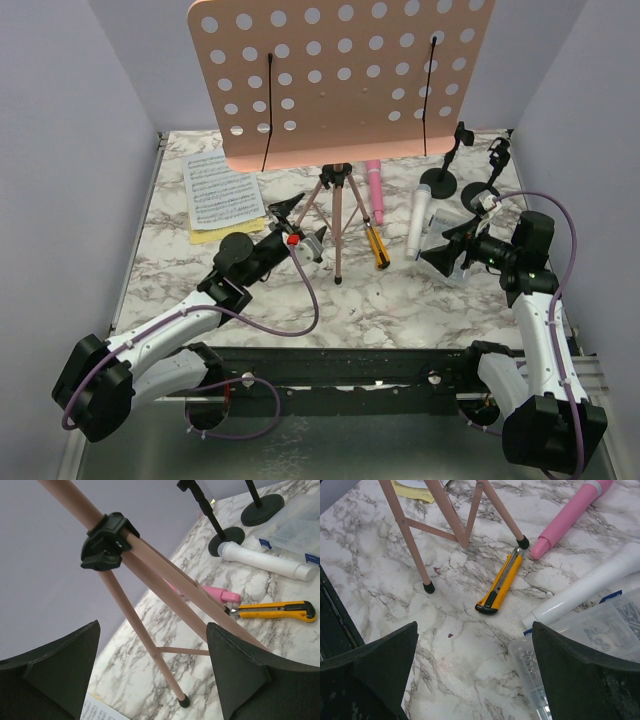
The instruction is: Pack up the instrument practice props
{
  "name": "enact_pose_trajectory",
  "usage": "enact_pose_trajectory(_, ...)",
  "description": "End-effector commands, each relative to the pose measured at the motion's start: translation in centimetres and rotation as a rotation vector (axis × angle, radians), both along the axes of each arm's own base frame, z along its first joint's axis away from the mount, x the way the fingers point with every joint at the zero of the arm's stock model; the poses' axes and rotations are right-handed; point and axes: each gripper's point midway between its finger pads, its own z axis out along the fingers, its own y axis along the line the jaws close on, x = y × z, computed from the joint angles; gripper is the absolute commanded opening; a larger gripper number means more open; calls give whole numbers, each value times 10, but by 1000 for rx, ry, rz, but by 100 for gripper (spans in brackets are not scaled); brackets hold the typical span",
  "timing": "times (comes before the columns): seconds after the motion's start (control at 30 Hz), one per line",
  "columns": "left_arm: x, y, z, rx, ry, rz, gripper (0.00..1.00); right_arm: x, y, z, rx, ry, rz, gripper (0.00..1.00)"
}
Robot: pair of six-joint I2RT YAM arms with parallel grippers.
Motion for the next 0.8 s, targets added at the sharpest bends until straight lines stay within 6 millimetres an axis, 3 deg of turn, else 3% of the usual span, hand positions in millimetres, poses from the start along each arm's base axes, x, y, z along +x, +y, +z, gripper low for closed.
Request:
enact_pose_trajectory(0.0,8,-3,23,65,-117,14,81,1,-3,-4,-14,-6,-10,100)
enact_pose_trajectory(0.33,28,-17,32,131,-156,18,62,1,-3,-4,-16,-8,-11,100)
enact_pose_trajectory(0.77,43,-26,43,140,-175,35,57,0,-3,-2,-15,-13,-8,100)
